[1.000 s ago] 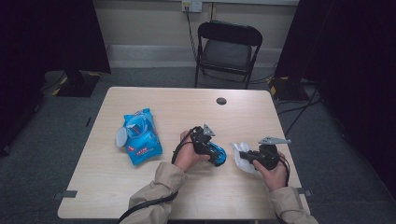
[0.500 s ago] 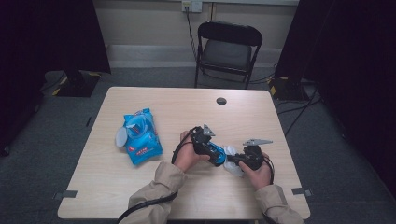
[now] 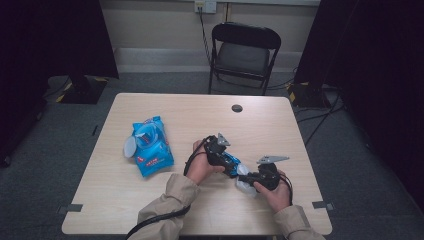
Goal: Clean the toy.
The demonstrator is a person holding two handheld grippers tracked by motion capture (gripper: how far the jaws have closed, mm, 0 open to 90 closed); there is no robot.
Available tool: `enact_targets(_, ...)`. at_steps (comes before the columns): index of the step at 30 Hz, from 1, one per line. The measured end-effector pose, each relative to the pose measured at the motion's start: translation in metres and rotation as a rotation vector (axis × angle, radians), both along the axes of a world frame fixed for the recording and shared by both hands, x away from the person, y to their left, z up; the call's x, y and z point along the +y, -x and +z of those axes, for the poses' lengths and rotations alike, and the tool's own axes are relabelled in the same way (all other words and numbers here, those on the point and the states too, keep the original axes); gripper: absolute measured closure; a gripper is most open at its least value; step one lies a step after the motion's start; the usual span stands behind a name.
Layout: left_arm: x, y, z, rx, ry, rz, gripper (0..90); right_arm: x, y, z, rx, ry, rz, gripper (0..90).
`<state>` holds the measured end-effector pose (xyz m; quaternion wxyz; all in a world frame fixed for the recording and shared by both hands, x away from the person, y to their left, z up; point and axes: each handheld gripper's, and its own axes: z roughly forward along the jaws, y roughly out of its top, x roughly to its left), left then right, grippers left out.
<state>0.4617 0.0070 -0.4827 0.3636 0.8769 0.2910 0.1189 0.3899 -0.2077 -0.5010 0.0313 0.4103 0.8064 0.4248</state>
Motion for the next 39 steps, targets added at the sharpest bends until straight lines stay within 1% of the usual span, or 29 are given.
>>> enact_targets(3, 0.000, 0.000, 0.000, 0.000, -0.001, 0.000, 0.0, 0.006, 0.002, 0.000, 0.006, -0.007, 0.029, 77.0)
enact_targets(6, 0.000, 0.000, 0.000, 0.001, -0.002, -0.001, 0.0, 0.014, 0.004, 0.000, 0.003, 0.000, 0.052, 77.0)
enact_targets(12, 0.000, 0.000, 0.000, -0.001, 0.001, 0.001, 0.0, 0.024, 0.006, 0.000, -0.004, 0.002, 0.077, 77.0)
enact_targets(14, 0.000, 0.000, 0.000, -0.001, 0.001, 0.001, 0.0, 0.025, 0.006, 0.000, -0.006, 0.003, 0.084, 77.0)
enact_targets(19, 0.000, 0.000, 0.000, -0.002, 0.003, 0.001, 0.0, 0.028, 0.010, 0.001, -0.003, 0.000, 0.126, 76.9)
enact_targets(23, 0.000, 0.000, 0.000, -0.002, 0.003, 0.001, 0.0, 0.025, 0.013, 0.005, 0.000, -0.023, 0.162, 76.9)
enact_targets(25, 0.000, 0.000, 0.000, -0.002, 0.004, 0.000, 0.0, 0.021, 0.015, 0.009, -0.006, -0.030, 0.168, 76.9)
enact_targets(28, 0.000, 0.000, 0.000, -0.001, 0.003, 0.000, 0.0, 0.011, 0.017, 0.013, -0.010, -0.036, 0.161, 77.0)
enact_targets(30, 0.000, 0.000, 0.000, -0.001, 0.004, 0.001, 0.0, 0.003, 0.018, 0.015, -0.013, -0.045, 0.147, 77.0)
enact_targets(34, 0.001, 0.001, -0.001, -0.006, 0.008, -0.001, 0.0, -0.012, 0.016, 0.022, -0.031, -0.072, 0.101, 77.0)
enact_targets(39, 0.000, 0.000, 0.000, -0.002, 0.005, 0.001, 0.0, -0.025, 0.012, 0.031, -0.067, -0.086, 0.046, 77.0)
